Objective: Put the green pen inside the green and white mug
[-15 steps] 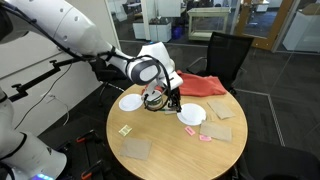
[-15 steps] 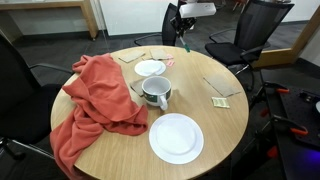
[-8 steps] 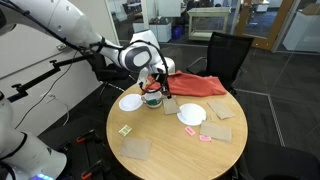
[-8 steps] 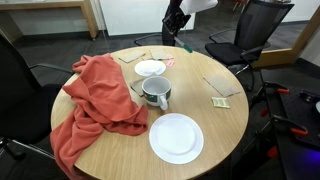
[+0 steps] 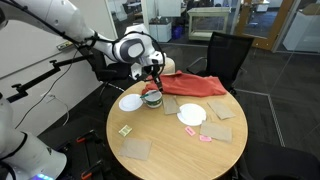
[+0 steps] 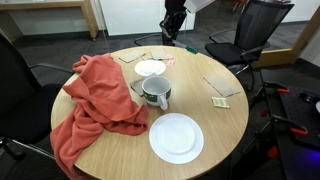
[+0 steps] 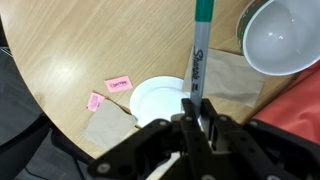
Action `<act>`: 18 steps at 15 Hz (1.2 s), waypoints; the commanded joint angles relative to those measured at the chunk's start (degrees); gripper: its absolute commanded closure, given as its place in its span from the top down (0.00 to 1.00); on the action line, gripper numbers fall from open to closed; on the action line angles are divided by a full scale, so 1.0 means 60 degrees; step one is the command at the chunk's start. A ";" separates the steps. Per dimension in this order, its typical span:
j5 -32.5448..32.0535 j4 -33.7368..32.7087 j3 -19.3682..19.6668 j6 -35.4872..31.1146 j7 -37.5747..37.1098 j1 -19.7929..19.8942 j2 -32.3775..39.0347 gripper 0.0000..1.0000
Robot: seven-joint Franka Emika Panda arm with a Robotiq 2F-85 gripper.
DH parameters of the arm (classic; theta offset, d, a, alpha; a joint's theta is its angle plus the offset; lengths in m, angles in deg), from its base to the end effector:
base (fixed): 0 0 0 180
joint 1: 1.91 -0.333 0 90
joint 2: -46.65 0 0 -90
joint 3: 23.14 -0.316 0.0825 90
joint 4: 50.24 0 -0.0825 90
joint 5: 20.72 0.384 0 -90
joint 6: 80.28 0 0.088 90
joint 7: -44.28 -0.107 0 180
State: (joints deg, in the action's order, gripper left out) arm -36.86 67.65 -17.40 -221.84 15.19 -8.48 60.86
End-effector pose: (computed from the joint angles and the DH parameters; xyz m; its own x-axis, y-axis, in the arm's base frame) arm 0.6020 0.0112 0.3324 0.9388 -0.2547 0.2317 -0.2902 -0.9475 0.1343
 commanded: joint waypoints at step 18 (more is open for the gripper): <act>0.3606 -0.0712 -0.1655 0.0023 0.7358 0.1324 0.0323 0.03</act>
State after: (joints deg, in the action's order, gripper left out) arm -19.39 65.91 -24.41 -224.08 48.60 -3.29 61.97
